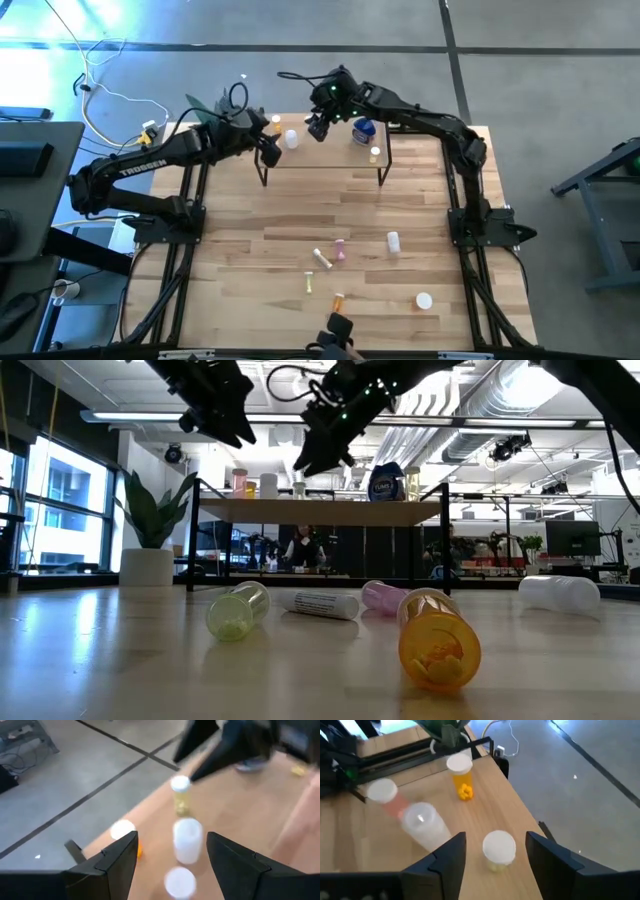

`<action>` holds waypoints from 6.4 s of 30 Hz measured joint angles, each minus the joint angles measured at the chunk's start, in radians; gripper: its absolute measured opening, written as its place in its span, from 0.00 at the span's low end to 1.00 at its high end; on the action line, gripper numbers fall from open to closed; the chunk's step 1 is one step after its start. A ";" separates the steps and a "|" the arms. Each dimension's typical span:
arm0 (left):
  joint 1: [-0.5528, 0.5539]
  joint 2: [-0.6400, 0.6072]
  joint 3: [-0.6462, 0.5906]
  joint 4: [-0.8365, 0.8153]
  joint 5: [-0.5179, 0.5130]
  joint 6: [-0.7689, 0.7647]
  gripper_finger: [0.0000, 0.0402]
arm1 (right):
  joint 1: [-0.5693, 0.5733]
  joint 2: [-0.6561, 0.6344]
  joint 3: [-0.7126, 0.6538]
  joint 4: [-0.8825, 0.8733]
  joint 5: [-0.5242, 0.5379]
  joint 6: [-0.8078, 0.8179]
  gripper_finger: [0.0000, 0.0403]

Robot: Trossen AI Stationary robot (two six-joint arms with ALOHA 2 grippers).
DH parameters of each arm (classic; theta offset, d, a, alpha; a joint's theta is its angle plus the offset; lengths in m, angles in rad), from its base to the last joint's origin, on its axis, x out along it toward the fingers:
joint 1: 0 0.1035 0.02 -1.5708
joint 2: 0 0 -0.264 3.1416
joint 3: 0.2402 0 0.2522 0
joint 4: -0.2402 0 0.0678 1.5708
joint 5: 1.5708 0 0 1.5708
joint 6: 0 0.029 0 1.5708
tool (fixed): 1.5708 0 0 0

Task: Pick and place medicine bottles onto shelf by color
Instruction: Put the pink pill bottle on the shelf

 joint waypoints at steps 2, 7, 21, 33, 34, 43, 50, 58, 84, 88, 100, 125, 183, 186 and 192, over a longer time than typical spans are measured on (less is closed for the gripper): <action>-0.022 0.000 0.000 -0.020 0.000 -0.008 0.57 | 0.000 -0.021 0.000 -0.021 -0.001 0.006 0.49; -0.095 0.000 0.000 -0.061 0.003 -0.050 0.57 | 0.003 -0.083 0.000 -0.098 -0.002 0.063 0.49; -0.246 -0.027 0.000 -0.089 0.071 -0.051 0.57 | 0.111 -0.247 0.000 -0.351 -0.005 0.180 0.49; -0.302 -0.092 0.000 -0.131 0.070 -0.051 0.57 | 0.317 -0.290 0.000 -0.619 0.169 0.242 0.49; -0.302 -0.095 0.000 -0.142 0.070 -0.051 0.57 | 0.331 -0.290 0.000 -0.639 0.183 0.255 0.49; -0.302 -0.098 0.000 -0.194 0.070 -0.043 0.57 | 0.423 -0.414 -0.270 -0.563 0.240 0.487 0.49; -0.302 -0.098 0.000 -0.194 0.074 -0.043 0.57 | 0.508 -0.564 -0.521 -0.397 0.264 0.787 0.49; -0.302 -0.098 0.000 -0.194 0.073 -0.043 0.57 | 0.619 -0.545 -0.590 -0.278 0.322 1.108 0.49; -0.304 -0.097 0.000 -0.301 0.078 -0.130 0.57 | 0.730 -0.165 -0.590 -0.093 0.267 1.337 0.49; -0.316 -0.097 0.000 -0.353 0.078 -0.172 0.57 | 0.727 -0.132 -0.590 -0.095 0.262 1.356 0.49; -0.377 -0.097 0.000 -0.500 0.078 -0.331 0.57 | 0.703 -0.046 -0.590 -0.096 0.264 1.436 0.49; -0.389 -0.097 0.000 -0.519 0.071 -0.321 0.57 | 0.661 -0.005 -0.589 -0.084 0.186 1.443 0.23; -0.358 -0.097 0.000 -0.497 0.047 -0.287 0.57 | 0.352 -0.215 -0.589 0.853 0.816 0.068 0.24; -0.358 -0.097 0.000 -0.487 0.047 -0.287 0.57 | 0.326 -0.202 -0.589 0.888 0.705 0.025 0.24; -0.358 -0.097 0.000 -0.489 0.047 -0.287 0.57 | 0.327 -0.133 -0.589 0.985 0.601 0.022 0.24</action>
